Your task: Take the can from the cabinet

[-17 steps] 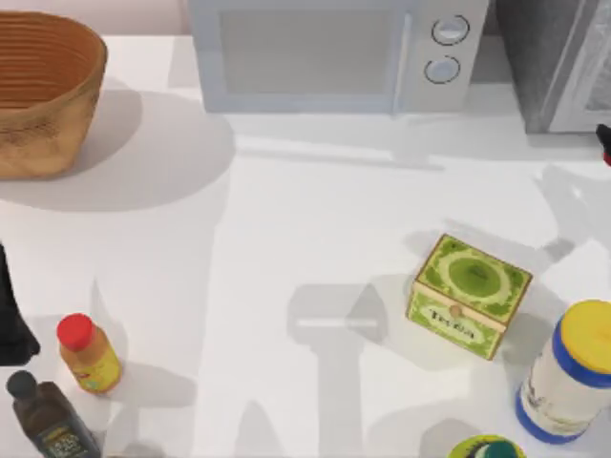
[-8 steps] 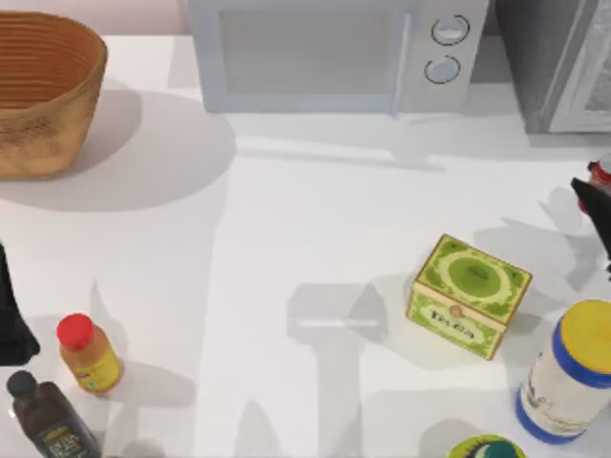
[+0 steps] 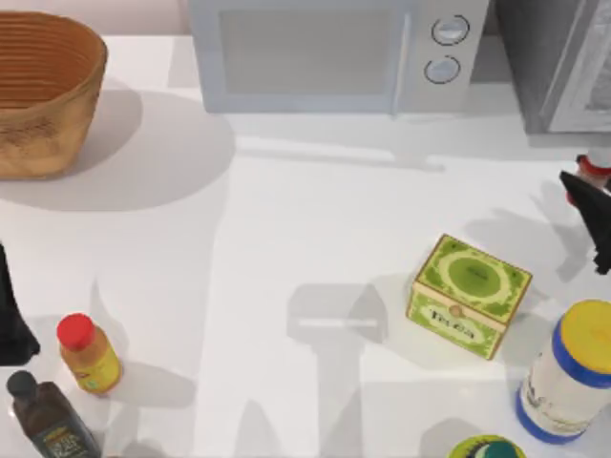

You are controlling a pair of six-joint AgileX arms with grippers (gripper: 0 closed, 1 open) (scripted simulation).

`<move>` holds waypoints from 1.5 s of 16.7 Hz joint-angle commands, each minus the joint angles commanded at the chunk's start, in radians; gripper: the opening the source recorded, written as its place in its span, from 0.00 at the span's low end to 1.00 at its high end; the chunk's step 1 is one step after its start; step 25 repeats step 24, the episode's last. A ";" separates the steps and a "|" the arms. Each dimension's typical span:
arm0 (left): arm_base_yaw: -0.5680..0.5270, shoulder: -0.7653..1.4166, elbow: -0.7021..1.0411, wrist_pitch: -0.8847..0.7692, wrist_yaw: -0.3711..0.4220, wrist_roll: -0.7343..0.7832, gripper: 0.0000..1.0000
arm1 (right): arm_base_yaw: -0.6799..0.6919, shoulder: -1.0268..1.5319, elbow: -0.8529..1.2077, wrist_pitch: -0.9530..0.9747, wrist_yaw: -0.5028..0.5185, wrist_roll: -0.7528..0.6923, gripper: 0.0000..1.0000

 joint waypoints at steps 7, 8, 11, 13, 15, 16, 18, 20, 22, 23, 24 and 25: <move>0.000 0.000 0.000 0.000 0.000 0.000 1.00 | 0.020 0.014 0.023 -0.010 0.024 -0.002 0.15; 0.000 0.000 0.000 0.000 0.000 0.000 1.00 | 0.020 0.014 0.023 -0.010 0.024 -0.002 0.23; 0.000 0.000 0.000 0.000 0.000 0.000 1.00 | 0.020 0.014 0.023 -0.010 0.024 -0.002 0.45; 0.000 0.000 0.000 0.000 0.000 0.000 1.00 | 0.020 0.014 0.023 -0.010 0.024 -0.002 0.60; 0.000 0.000 0.000 0.000 0.000 0.000 1.00 | 0.020 0.014 0.023 -0.010 0.024 -0.002 0.75; 0.000 0.000 0.000 0.000 0.000 0.000 1.00 | 0.020 0.014 0.023 -0.010 0.024 -0.002 0.83; 0.000 0.000 0.000 0.000 0.000 0.000 1.00 | 0.020 0.014 0.023 -0.010 0.024 -0.002 0.98; 0.000 0.000 0.000 0.000 0.000 0.000 1.00 | 0.020 0.014 0.023 -0.010 0.024 -0.002 1.00; 0.000 0.000 0.000 0.000 0.000 0.000 1.00 | 0.020 0.014 0.023 -0.010 0.024 -0.002 1.00; 0.000 0.000 0.000 0.000 0.000 0.000 1.00 | 0.020 0.014 0.023 -0.010 0.024 -0.002 1.00; 0.000 0.000 0.000 0.000 0.000 0.000 1.00 | 0.020 0.014 0.023 -0.010 0.024 -0.002 1.00; 0.000 0.000 0.000 0.000 0.000 0.000 1.00 | 0.020 0.014 0.023 -0.010 0.024 -0.002 1.00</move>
